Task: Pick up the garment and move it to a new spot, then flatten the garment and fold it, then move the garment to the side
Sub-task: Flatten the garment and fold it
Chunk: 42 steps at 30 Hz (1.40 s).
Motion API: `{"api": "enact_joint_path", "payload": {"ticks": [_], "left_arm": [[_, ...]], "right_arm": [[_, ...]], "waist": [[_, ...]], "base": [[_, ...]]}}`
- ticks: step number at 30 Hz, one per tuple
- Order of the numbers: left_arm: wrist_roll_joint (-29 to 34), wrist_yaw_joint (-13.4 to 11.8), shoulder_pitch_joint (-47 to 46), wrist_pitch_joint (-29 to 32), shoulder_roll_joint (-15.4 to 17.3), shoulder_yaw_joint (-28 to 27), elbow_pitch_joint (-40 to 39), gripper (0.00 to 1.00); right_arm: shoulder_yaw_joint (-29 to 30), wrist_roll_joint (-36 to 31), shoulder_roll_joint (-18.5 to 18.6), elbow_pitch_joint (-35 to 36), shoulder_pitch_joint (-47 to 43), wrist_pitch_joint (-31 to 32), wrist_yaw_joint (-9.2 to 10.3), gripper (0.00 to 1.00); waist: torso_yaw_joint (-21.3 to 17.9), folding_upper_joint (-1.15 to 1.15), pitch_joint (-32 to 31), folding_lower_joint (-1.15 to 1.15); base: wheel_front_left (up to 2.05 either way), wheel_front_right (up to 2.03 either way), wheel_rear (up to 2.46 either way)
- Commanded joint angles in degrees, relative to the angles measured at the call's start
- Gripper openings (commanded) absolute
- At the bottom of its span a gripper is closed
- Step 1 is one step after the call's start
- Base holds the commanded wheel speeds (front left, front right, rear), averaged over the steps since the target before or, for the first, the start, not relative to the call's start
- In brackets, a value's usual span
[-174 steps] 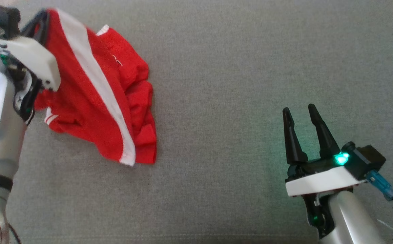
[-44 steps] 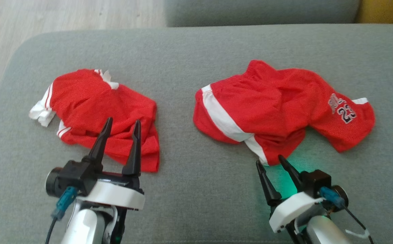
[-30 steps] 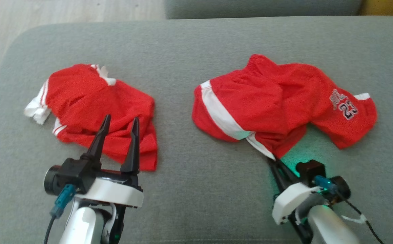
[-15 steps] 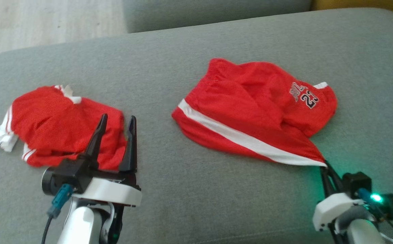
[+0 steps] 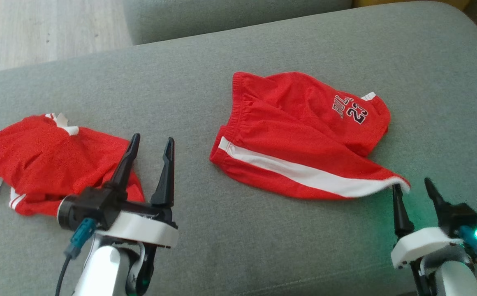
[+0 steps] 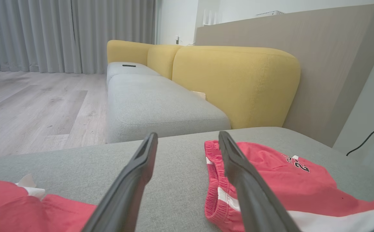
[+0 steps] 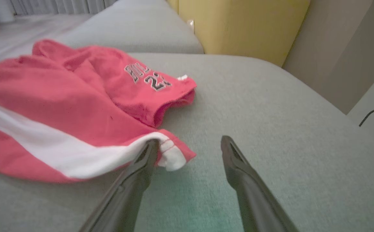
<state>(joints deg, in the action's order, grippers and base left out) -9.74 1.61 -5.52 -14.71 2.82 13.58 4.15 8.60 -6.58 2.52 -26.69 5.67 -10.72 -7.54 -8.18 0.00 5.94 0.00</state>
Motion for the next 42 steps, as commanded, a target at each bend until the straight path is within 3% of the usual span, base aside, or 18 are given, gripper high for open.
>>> {"api": "enact_joint_path", "payload": {"ticks": [1, 6, 12, 21, 31, 42], "left_arm": [[-0.13, 0.44, -3.26, -0.29, 0.06, -1.60, -1.48, 1.00], [-0.56, 1.44, -4.20, -0.29, 0.06, -0.87, 0.53, 1.00], [-1.02, 3.02, -7.03, -0.29, 0.06, 0.55, 4.32, 1.00], [-0.23, 5.42, -14.21, -0.14, 0.72, 6.51, 14.90, 1.00], [-2.02, 5.85, -24.14, 7.32, 3.65, 12.73, 28.04, 1.00], [-5.89, 5.87, -27.83, 9.45, 5.33, 18.13, 33.40, 1.00]], "right_arm": [[-2.43, 2.85, 0.37, 3.77, 0.10, -1.73, 0.05, 1.00], [-4.41, 11.79, 0.36, 11.16, -1.40, -3.83, 0.05, 1.00], [-5.38, 16.79, 0.36, 17.00, -2.46, -4.24, 0.05, 1.00], [-6.33, 18.66, 0.36, 17.43, -2.31, -4.27, 0.05, 1.00], [-7.95, 19.22, 0.36, 16.69, -1.51, -4.27, 0.05, 1.00], [-8.85, 19.87, 0.36, 15.91, -1.45, -4.28, 0.05, 1.00]], "waist": [[-0.41, 0.00, -0.05, 0.00], [-1.43, 0.00, 0.11, 0.00], [-2.44, 0.00, 1.15, 0.00], [-3.12, 0.00, 3.99, 0.00], [-4.39, 0.00, 6.00, 0.00], [-6.08, 0.00, 6.27, 0.00]], "base": [[0.00, 0.00, 0.00], [0.00, 0.00, 0.00], [0.00, 0.00, 0.00], [0.00, 0.00, 0.00], [0.00, 0.00, 0.00], [0.00, 0.00, 0.00]]}}
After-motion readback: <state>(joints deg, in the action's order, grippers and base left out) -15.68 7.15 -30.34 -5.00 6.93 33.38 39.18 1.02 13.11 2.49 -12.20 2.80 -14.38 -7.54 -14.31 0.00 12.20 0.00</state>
